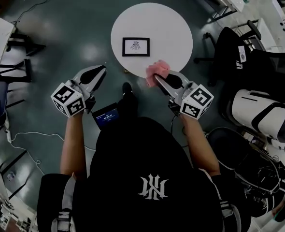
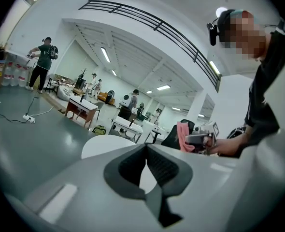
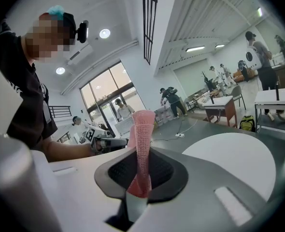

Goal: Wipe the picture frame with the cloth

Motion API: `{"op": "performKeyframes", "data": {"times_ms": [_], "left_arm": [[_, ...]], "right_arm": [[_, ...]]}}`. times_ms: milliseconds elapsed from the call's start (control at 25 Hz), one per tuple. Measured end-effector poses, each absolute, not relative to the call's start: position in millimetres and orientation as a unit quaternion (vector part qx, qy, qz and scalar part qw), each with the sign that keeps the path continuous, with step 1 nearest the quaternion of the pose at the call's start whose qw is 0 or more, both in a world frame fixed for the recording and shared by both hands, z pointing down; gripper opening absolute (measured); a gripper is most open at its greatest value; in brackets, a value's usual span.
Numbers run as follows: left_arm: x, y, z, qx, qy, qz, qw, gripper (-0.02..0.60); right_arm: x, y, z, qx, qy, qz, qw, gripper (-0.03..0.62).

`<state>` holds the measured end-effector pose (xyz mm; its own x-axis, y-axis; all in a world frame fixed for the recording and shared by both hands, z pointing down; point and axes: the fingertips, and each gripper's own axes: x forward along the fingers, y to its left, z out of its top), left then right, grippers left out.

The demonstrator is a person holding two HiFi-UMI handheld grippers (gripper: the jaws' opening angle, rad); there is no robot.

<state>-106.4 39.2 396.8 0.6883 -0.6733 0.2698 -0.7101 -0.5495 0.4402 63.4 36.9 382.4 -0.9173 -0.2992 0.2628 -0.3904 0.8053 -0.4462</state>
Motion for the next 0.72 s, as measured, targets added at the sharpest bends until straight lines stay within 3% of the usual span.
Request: {"op": "performKeyframes", "data": {"times_ms": [280,720], "left_arm": [[-140.0,-9.9,415.2,0.875,-0.382,0.035,0.295,0.003],[-108.8,-60.7,435.6,0.874,-0.367,0.061,0.312,0.003]], "right_arm": [[36.2,-3.0,380.8,0.203,-0.938,0.260,0.105,0.029],[71.8,-52.1,390.8,0.229,-0.931,0.269,0.097,0.029]]}}
